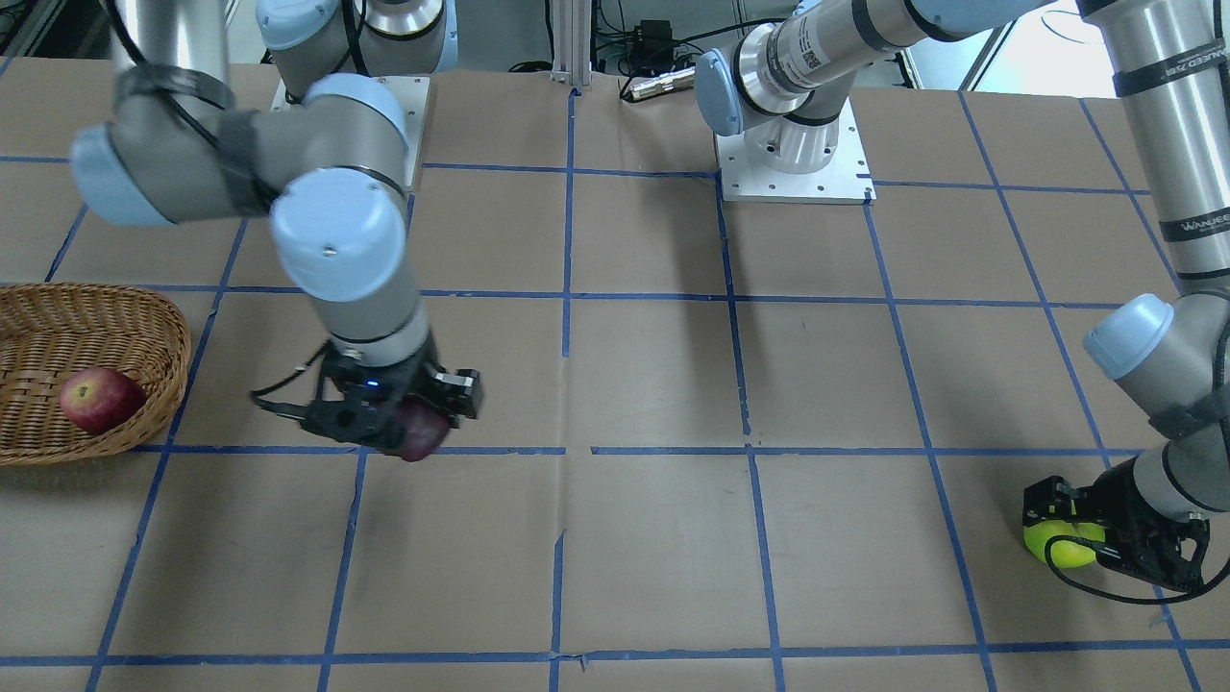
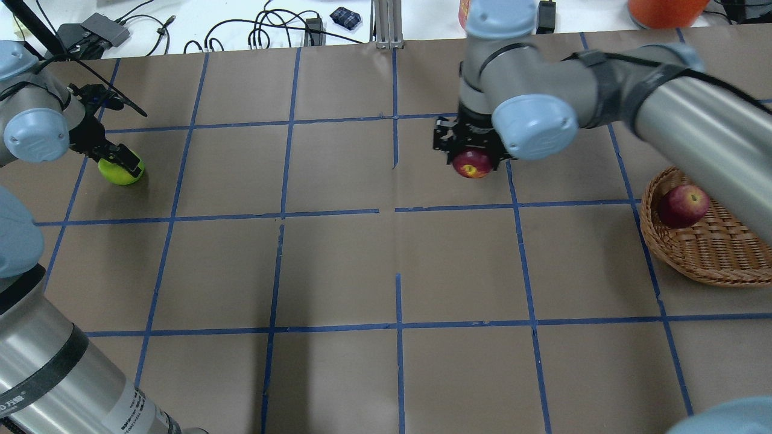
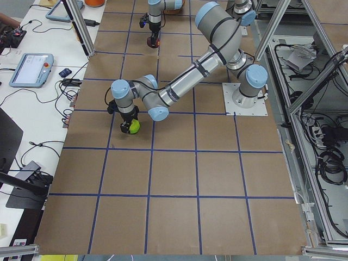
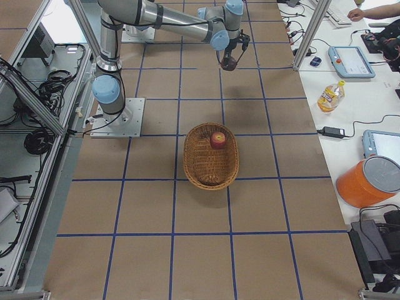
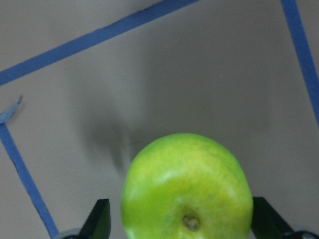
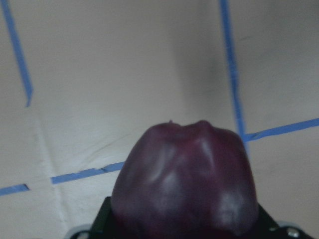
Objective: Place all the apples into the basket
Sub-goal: 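Carry the dark apple to the basket while the left gripper grasps the green apple, then release the dark apple into the basket while the left gripper carries the green apple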
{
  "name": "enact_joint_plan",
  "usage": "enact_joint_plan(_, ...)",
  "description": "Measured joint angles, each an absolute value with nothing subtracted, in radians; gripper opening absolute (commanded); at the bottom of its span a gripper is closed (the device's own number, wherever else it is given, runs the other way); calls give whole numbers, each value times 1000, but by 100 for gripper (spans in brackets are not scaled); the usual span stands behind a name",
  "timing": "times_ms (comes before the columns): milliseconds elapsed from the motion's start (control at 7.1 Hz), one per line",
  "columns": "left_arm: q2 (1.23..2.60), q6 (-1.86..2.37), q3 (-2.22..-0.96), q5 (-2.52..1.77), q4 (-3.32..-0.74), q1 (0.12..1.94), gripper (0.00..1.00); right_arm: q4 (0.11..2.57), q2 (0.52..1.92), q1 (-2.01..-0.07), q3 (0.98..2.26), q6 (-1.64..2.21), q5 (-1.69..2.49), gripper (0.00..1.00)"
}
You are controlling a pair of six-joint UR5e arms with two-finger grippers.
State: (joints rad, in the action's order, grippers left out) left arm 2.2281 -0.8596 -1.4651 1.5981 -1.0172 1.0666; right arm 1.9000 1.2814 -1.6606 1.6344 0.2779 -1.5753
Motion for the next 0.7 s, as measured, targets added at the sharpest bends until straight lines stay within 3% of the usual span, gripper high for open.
enact_joint_plan(141, 2219, -858, -1460, 1598, -1038, 1071, 17, 1855, 1344, -1535, 1653, 85, -1584, 33)
enact_joint_plan(423, 2154, -805, -1448, 1588, -1198, 1126, 12, 1843, 1403, -1296, 1669, -329, -1606, 33)
enact_joint_plan(705, 2061, -552, -1501, 1558, -1306, 1305, 12, 1956, 1379, -1081, 1701, -698, -1606, 37)
